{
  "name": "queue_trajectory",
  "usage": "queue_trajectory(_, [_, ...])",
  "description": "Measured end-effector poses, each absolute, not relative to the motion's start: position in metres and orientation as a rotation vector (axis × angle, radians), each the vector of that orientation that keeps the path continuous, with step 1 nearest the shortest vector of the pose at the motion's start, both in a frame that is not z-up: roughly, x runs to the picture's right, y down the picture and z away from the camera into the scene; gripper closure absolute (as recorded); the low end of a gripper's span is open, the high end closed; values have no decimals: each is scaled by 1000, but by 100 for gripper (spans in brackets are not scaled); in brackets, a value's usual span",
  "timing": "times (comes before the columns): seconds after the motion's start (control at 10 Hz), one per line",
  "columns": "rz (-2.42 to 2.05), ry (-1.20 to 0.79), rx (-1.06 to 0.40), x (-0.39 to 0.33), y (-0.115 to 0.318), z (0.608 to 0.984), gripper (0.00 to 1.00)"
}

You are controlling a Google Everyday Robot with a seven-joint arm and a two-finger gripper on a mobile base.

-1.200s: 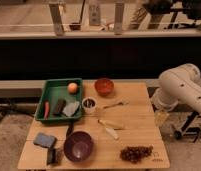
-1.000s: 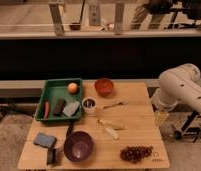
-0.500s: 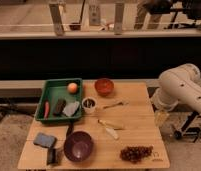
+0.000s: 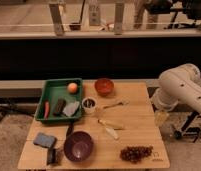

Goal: Place sponge in tray

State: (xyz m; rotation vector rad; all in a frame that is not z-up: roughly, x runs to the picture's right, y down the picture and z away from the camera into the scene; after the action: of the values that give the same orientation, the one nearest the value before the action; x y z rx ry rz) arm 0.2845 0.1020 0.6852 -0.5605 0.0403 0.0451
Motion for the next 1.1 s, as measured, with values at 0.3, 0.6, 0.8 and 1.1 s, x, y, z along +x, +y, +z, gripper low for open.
queue_trajectory(0.3, [5,43,-555,274,103,682,20])
queue_trajectory(0.6, [-82,36,-541,228,102,679,20])
queue_trajectory(0.8, [-133,36,-536,213,105,675,20])
queue_trajectory(1.1, [-189,28,-531,187,109,671,20])
